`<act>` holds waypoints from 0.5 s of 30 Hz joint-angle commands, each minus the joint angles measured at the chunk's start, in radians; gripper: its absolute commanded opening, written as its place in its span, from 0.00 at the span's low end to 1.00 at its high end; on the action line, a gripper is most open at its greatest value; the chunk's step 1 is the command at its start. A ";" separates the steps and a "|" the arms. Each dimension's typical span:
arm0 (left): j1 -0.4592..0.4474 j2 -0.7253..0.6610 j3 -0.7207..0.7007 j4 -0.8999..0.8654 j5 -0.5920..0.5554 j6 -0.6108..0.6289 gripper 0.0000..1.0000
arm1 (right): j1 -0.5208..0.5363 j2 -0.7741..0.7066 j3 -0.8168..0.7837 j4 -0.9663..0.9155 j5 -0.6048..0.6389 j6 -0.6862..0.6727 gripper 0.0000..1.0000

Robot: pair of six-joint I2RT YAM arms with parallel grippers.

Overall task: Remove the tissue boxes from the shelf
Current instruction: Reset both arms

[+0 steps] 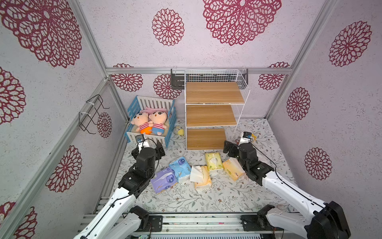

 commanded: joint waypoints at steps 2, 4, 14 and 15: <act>0.076 0.016 -0.046 0.135 -0.086 0.183 0.97 | -0.052 -0.053 -0.113 0.210 0.132 -0.216 0.99; 0.128 0.014 -0.079 0.181 -0.009 0.181 0.97 | -0.067 -0.055 -0.152 0.293 0.160 -0.296 0.99; 0.246 0.128 -0.314 0.657 0.055 0.323 0.97 | -0.209 0.082 -0.314 0.730 0.106 -0.454 0.99; 0.255 0.145 -0.327 0.691 0.067 0.331 0.97 | -0.217 0.090 -0.333 0.779 0.100 -0.462 0.99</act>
